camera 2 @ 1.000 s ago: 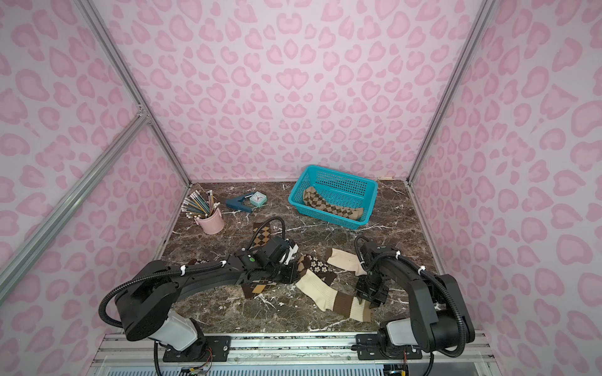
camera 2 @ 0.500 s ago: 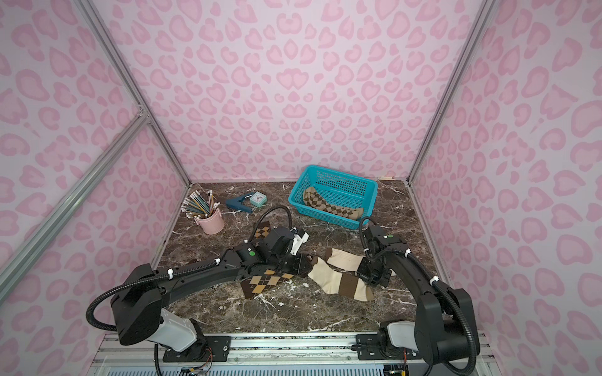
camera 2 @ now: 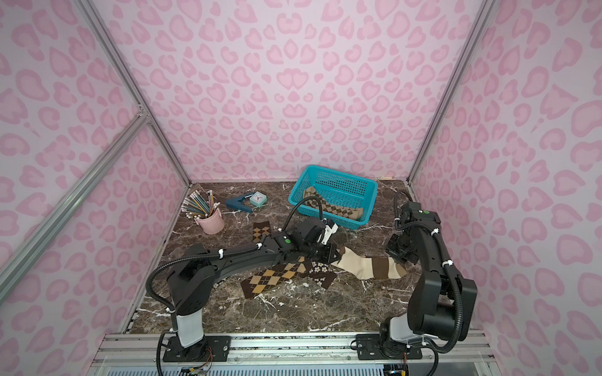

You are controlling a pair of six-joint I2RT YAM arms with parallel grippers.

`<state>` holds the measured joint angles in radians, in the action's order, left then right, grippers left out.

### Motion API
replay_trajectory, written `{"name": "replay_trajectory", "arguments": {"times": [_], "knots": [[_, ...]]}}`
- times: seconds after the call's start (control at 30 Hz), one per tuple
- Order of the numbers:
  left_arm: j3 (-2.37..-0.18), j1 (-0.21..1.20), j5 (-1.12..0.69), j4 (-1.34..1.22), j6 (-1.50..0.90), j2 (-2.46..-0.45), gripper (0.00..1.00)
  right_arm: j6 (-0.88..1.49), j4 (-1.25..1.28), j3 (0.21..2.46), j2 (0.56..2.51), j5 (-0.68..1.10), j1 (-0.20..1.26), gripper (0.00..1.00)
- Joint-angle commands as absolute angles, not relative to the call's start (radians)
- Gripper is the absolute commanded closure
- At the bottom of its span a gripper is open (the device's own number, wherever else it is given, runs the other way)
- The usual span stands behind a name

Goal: Place the socks together as a pair
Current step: Place the sock in the sock.

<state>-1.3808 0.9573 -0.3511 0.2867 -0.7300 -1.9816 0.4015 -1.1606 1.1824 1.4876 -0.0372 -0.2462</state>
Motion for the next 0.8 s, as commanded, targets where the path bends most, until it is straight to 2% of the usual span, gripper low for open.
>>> {"name": "replay_trajectory", "arguments": {"times": [0.0, 0.57, 0.6, 0.67, 0.73, 0.77], "knots": [[-1.409, 0.950, -0.348, 0.221, -0.738, -2.024, 0.96, 0.360, -1.125, 1.176, 1.519, -0.061, -0.264, 1.00], [-1.516, 0.876, -0.363, 0.290, -0.675, -2.161, 0.96, 0.331, -0.996, 1.286, 1.774, -0.042, -0.268, 0.99], [-1.527, 0.875, -0.372, 0.293, -0.671, -2.178, 0.96, 0.327, -0.990, 1.292, 1.789, -0.042, -0.268, 0.94], [-1.558, 0.870, -0.371, 0.313, -0.665, -2.206, 0.96, 0.317, -0.974, 1.292, 1.812, -0.030, -0.268, 0.76], [-1.576, 0.865, -0.352, 0.337, -0.664, -2.219, 0.86, 0.315, -0.964, 1.286, 1.821, -0.027, -0.268, 0.64], [-1.578, 0.859, -0.342, 0.343, -0.666, -2.216, 0.76, 0.313, -0.954, 1.276, 1.815, -0.024, -0.268, 0.58]]}}
